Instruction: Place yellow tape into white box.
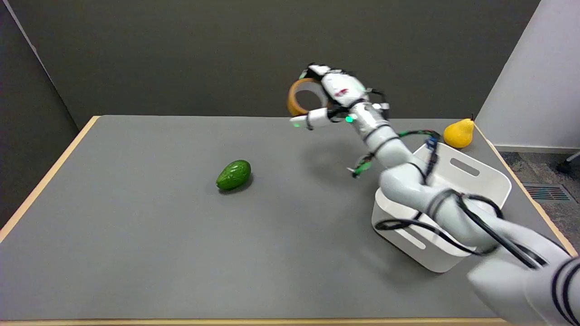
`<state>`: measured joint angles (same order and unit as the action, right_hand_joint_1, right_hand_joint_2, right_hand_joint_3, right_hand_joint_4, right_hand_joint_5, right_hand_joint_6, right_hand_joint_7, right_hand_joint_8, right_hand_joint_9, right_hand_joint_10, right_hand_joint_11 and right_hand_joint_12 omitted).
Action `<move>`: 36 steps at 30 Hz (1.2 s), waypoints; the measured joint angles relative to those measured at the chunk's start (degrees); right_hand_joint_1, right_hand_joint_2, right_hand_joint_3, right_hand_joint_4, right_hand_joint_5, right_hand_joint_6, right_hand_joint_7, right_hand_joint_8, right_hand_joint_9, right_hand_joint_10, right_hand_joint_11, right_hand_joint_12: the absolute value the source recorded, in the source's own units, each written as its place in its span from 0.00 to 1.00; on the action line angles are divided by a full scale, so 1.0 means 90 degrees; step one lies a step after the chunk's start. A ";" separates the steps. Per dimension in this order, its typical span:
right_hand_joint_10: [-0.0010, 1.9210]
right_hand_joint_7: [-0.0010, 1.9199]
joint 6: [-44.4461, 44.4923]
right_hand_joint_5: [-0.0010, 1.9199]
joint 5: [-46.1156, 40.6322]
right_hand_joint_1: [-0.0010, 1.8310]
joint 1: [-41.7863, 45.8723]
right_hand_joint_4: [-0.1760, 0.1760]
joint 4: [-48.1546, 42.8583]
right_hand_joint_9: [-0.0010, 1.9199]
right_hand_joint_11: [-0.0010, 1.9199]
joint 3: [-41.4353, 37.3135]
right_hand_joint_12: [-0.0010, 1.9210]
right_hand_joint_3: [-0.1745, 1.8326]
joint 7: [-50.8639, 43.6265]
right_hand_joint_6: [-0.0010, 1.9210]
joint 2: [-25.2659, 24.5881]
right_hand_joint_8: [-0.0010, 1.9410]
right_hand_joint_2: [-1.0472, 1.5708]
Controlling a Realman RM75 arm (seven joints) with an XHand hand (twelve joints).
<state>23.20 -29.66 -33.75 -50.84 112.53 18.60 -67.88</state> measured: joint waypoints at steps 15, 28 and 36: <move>0.77 0.37 0.1985 0.18 -0.1920 0.72 0.3778 0.79 -0.2786 0.38 0.18 -0.2417 0.74 0.45 -0.1032 0.59 0.0985 0.86 0.75; 0.76 0.39 0.3749 0.20 -0.3213 0.72 0.6028 0.83 -0.3819 0.39 0.20 -0.3374 0.76 0.47 -0.1649 0.58 0.1251 0.83 0.74; 0.75 0.42 0.4215 0.22 -0.3668 0.73 0.6615 0.88 -0.4027 0.41 0.21 -0.3410 0.78 0.50 -0.1824 0.57 0.1359 0.80 0.72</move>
<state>61.14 -62.67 25.79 -87.08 81.84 2.19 -55.65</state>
